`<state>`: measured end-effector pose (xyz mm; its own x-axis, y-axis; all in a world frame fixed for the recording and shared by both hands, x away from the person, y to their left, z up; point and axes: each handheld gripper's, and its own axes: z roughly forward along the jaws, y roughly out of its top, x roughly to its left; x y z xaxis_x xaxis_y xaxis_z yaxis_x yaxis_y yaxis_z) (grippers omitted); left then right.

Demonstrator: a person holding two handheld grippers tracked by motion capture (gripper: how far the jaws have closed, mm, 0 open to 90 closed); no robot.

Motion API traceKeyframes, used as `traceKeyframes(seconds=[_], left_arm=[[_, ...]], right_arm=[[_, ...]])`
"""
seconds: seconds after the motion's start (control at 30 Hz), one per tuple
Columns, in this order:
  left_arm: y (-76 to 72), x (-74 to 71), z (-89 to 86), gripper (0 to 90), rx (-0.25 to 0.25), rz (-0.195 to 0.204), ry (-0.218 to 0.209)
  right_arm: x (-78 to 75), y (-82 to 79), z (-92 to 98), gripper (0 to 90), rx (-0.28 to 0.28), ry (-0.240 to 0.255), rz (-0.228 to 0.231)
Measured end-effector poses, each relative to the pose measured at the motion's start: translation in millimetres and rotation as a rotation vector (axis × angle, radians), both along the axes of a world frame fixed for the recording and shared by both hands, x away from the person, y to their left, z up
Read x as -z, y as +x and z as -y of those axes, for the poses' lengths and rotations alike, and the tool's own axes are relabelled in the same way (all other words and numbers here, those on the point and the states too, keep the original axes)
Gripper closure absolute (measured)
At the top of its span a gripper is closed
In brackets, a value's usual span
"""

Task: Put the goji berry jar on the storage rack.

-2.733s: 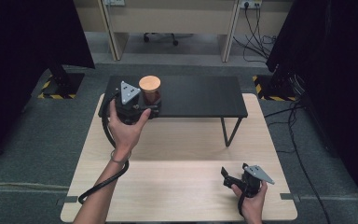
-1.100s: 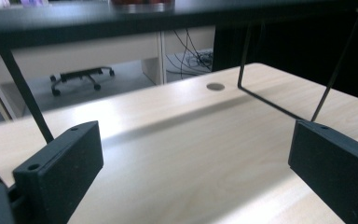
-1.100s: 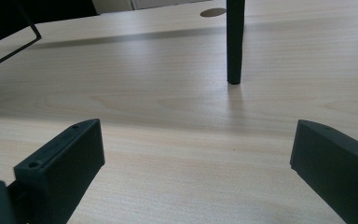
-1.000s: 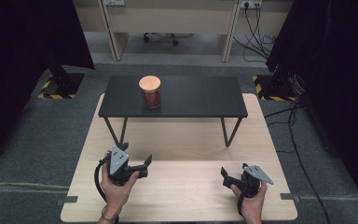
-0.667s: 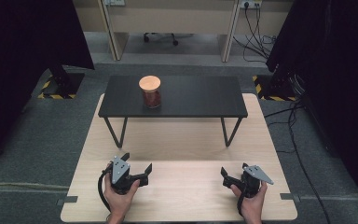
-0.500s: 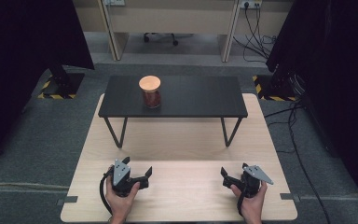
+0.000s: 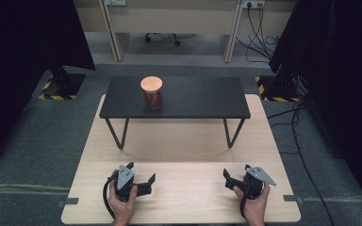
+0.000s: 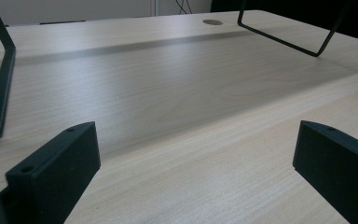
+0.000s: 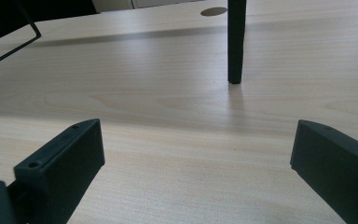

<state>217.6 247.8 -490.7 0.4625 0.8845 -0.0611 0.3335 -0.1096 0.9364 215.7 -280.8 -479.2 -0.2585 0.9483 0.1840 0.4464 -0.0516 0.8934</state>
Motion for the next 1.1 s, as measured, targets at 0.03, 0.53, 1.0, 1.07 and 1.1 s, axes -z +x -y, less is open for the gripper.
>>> traceKeyframes(seconds=[0.03, 0.53, 1.0, 1.07, 1.1], left_arm=[[-0.3, -0.1, 0.2, 0.1, 0.001, 0.001, 0.002], [-2.0, -0.2, 2.2, 0.0, -0.005, 0.006, 0.014], [-1.6, -0.1, 0.8, 0.0, -0.006, 0.002, 0.004], [-1.5, -0.2, 1.0, 0.0, -0.006, 0.002, 0.005], [-1.5, -0.2, 1.0, 0.0, -0.006, 0.002, 0.005]], right_arm=[[0.1, 0.0, 0.1, 2.8, 0.000, 0.001, 0.000], [0.3, -0.1, 0.0, 2.7, -0.001, -0.002, 0.002], [0.1, 0.1, 0.4, 2.7, -0.003, 0.000, 0.000], [0.1, 0.3, 0.5, 2.7, -0.004, 0.000, 0.000], [0.0, 0.5, 0.5, 2.7, -0.004, 0.001, -0.001]])
